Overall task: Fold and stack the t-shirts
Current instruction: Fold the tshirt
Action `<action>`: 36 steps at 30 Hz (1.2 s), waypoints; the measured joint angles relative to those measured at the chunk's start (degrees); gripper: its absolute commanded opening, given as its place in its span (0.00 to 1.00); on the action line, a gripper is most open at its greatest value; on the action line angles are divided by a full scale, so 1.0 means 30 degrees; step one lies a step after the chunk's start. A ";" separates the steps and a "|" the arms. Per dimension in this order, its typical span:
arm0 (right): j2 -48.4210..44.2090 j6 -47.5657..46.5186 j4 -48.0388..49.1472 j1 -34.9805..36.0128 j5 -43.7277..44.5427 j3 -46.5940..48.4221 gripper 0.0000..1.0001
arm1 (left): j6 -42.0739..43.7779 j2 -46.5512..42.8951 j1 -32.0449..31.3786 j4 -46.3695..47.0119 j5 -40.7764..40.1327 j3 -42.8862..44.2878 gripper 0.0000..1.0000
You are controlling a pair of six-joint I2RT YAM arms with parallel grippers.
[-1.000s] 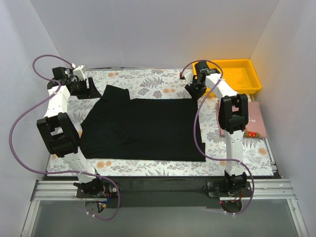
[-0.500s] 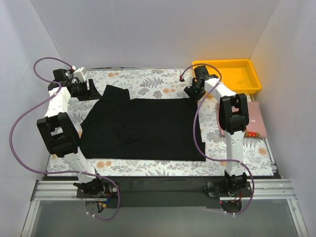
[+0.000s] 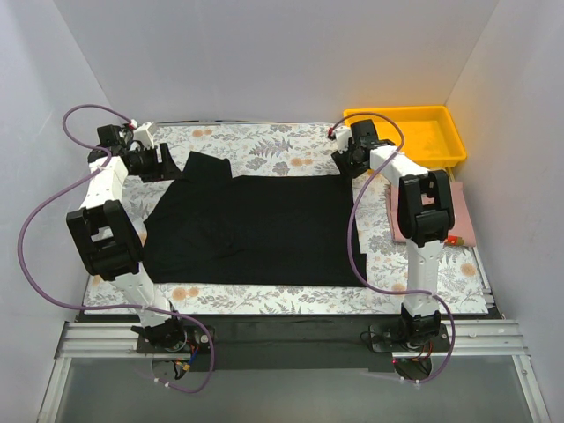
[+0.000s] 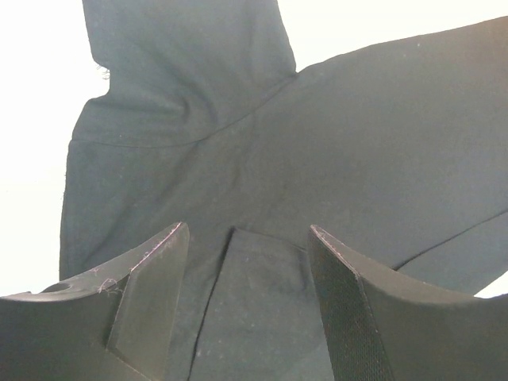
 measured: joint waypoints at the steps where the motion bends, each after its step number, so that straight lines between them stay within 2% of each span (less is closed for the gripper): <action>1: -0.0138 0.0321 0.0168 -0.0015 -0.0022 -0.0015 0.46 | -0.0022 0.0000 0.0000 -0.0007 0.0000 -0.0007 0.60; 12: -0.0940 0.3949 0.1953 -0.0561 0.0036 -0.0670 0.45 | -0.0153 -0.0007 -0.0109 0.0080 0.0000 -0.0015 0.60; 23: -0.0933 0.5391 0.2892 -0.0619 0.0976 -0.2127 0.47 | -0.0328 -0.0007 -0.0109 0.0138 -0.0007 -0.0015 0.60; 36: -0.0277 0.7125 0.3745 -0.0656 0.1107 -0.2164 0.48 | -0.0503 0.0000 -0.0109 0.0175 -0.0029 -0.0015 0.61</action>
